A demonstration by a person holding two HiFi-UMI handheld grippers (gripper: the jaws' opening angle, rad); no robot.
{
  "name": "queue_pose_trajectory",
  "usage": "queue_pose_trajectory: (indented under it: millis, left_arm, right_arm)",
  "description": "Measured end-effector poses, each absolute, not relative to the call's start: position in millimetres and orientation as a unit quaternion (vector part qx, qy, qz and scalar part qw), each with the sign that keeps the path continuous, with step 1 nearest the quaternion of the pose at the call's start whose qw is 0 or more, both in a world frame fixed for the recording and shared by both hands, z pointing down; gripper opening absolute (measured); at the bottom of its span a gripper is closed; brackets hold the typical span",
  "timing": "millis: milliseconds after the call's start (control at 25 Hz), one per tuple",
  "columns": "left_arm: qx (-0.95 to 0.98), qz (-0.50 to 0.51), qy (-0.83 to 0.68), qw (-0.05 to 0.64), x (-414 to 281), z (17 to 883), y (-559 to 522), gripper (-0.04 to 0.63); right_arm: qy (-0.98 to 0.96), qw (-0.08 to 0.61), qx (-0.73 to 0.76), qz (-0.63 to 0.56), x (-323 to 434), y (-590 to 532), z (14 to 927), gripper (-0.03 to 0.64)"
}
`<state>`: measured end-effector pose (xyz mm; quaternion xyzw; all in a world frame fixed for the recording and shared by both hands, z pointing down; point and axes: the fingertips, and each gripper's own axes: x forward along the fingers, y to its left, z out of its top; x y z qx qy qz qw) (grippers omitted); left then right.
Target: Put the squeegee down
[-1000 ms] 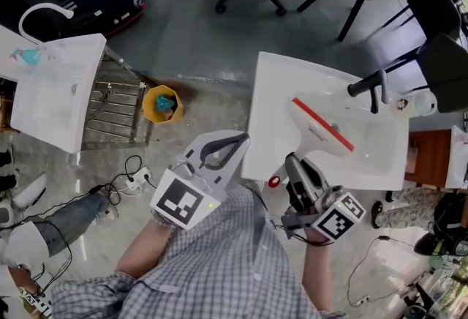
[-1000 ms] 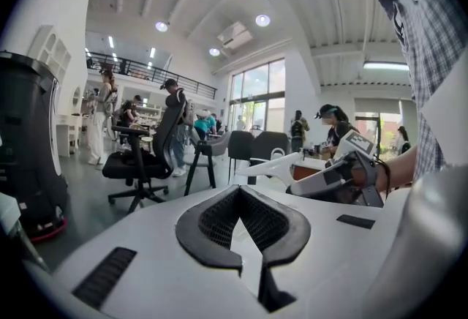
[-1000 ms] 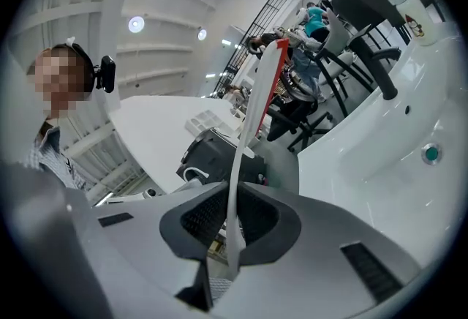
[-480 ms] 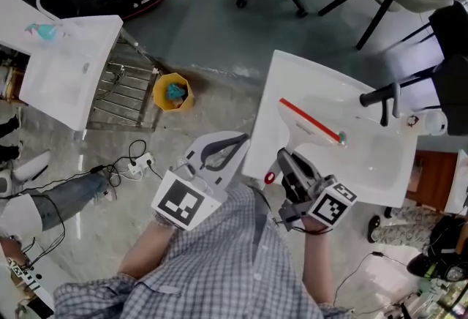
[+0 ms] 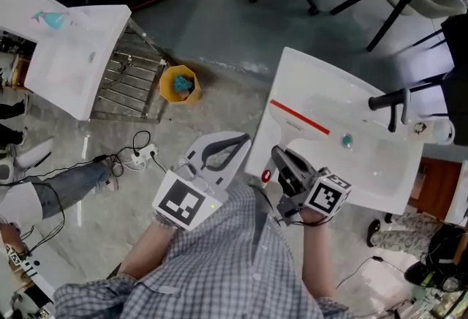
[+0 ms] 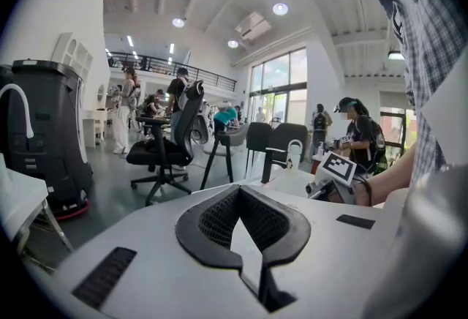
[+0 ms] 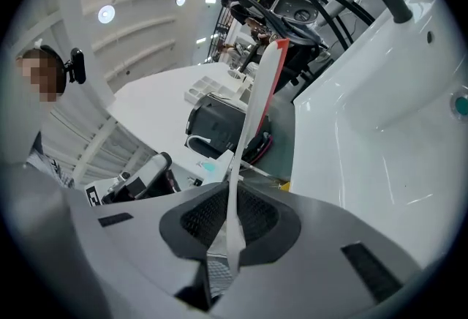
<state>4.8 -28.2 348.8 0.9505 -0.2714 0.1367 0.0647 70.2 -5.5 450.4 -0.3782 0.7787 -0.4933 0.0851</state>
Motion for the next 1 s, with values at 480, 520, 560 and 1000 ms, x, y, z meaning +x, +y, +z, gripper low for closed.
queue_pose_trajectory:
  millis: [480, 520, 560, 1000]
  left_arm:
    - [0.952, 0.146, -0.260, 0.065, 5, 354, -29, 0.005]
    - [0.952, 0.146, -0.259, 0.066, 5, 354, -29, 0.005]
    - [0.953, 0.146, -0.259, 0.066, 5, 354, -29, 0.005]
    - [0.952, 0.151, -0.257, 0.071, 5, 360, -29, 0.005]
  right_arm:
    - [0.758, 0.079, -0.361, -0.538, 60, -10, 482, 0.034]
    - [0.755, 0.076, -0.361, -0.541, 60, -10, 486, 0.034]
    - [0.752, 0.074, -0.362, -0.546, 60, -10, 490, 0.034]
    - [0.731, 0.073, -0.355, -0.578, 56, -10, 510, 0.034]
